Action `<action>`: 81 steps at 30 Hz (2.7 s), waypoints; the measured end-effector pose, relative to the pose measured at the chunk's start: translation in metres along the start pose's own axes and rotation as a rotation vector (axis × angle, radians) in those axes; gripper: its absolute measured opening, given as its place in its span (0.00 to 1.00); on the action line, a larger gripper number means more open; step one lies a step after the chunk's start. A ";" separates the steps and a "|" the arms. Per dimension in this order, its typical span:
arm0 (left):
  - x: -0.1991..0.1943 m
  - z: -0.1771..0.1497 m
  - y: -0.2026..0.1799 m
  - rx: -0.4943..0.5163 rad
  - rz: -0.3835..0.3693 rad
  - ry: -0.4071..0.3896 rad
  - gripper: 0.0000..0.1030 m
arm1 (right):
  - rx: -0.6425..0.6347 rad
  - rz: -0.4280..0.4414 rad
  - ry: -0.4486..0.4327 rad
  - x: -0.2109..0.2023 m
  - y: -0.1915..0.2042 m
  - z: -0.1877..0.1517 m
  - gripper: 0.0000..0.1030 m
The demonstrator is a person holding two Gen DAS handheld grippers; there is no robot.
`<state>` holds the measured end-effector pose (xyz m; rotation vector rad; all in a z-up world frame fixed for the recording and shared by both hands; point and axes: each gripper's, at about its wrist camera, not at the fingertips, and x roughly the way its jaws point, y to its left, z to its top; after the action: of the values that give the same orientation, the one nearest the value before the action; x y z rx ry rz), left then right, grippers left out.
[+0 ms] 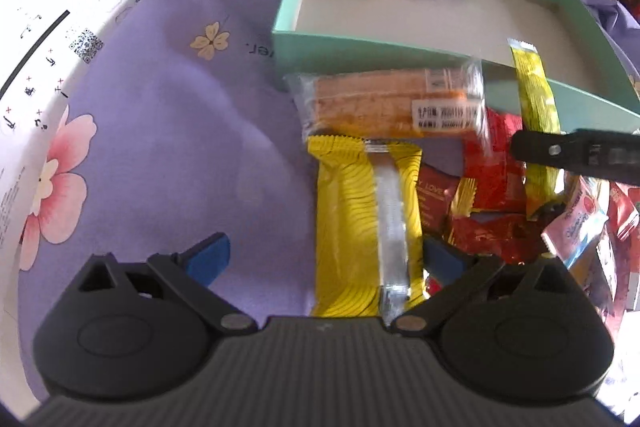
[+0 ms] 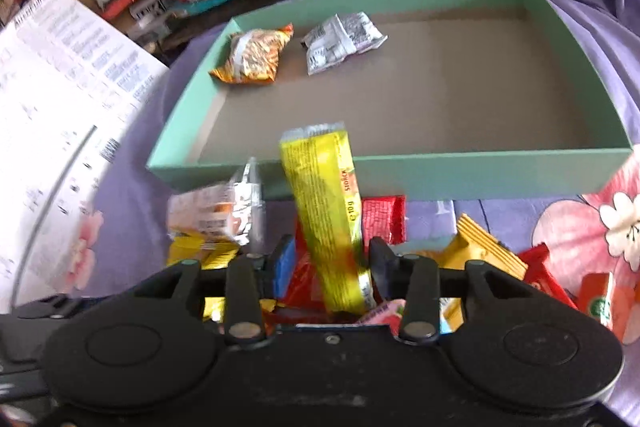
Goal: Organize snacks
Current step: 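Grasp the yellow stick snack with the right tool while the left tool grasps the yellow bar, then lower both yellow snacks into the green box and open both tools, then move both tools back out of the box toward the remaining snacks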
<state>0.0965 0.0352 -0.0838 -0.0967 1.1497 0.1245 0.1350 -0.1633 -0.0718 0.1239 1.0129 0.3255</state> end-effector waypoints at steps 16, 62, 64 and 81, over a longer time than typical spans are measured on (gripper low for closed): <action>-0.031 -0.011 -0.004 0.084 -0.148 -0.074 0.49 | 0.069 0.030 -0.013 -0.025 -0.009 -0.009 0.18; -0.017 0.129 -0.006 0.190 0.010 -0.351 0.98 | 0.131 0.082 -0.017 0.014 0.032 0.111 0.87; -0.018 0.129 -0.003 0.164 0.003 -0.335 1.00 | 0.140 0.076 -0.032 0.008 0.030 0.109 0.93; -0.049 0.099 -0.008 0.149 -0.009 -0.318 1.00 | 0.130 0.057 -0.081 -0.040 0.019 0.076 1.00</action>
<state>0.1671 0.0383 0.0009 0.0493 0.8380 0.0431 0.1759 -0.1549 0.0054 0.2821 0.9511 0.3039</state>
